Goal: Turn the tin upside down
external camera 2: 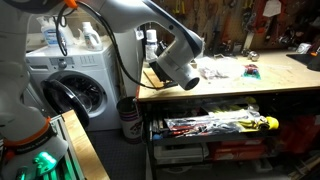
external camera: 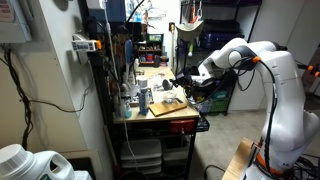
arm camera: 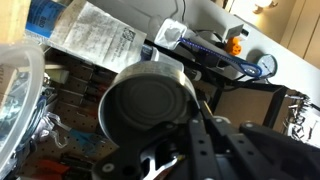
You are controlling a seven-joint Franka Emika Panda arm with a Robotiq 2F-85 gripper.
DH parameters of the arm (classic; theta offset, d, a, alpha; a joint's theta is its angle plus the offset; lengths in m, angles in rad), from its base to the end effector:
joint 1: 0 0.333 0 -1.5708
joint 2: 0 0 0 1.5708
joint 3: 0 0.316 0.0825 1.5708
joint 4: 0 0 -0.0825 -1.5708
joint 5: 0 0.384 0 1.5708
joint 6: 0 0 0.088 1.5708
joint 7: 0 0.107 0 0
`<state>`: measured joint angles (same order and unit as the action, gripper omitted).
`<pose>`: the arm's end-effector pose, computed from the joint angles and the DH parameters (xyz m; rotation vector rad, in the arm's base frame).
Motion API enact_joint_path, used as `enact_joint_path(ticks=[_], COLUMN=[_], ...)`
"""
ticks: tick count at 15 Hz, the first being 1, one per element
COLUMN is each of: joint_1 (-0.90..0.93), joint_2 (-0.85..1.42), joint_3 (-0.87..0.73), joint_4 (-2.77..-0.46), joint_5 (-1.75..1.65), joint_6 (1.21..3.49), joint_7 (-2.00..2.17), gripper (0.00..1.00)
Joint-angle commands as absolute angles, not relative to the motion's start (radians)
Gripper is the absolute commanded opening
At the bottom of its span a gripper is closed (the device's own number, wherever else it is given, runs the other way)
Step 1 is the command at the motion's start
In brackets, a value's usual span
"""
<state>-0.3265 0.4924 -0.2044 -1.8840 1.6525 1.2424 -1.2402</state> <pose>0.5772 -0.1739 0.3175 -1.4057 -0.0934 -0.6656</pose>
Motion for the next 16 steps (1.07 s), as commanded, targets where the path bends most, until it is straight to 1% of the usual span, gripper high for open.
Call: enact_joint_path(ticks=[1, 7, 13, 14, 15, 16], joint_1=[-0.309, -0.295, -0.328, -0.32, -0.315, -0.317], joint_2=[0.478, 0.412, 0.352, 0.337, 0.386, 0.38], joint_3=[-0.217, -0.236, -0.272, -0.286, -0.27, -0.279], joint_4=[-1.882, -1.951, -2.119, -2.153, -2.068, -2.094], joint_5=[1.624, 1.464, 1.443, 1.445, 1.45, 1.45], joint_6=[1.222, 1.208, 1.19, 1.236, 1.201, 1.205], joint_7=[-1.193, -1.057, -1.075, -1.072, -1.071, -1.073], gripper=[0.01, 0.01, 0.01, 0.01, 0.04, 0.04])
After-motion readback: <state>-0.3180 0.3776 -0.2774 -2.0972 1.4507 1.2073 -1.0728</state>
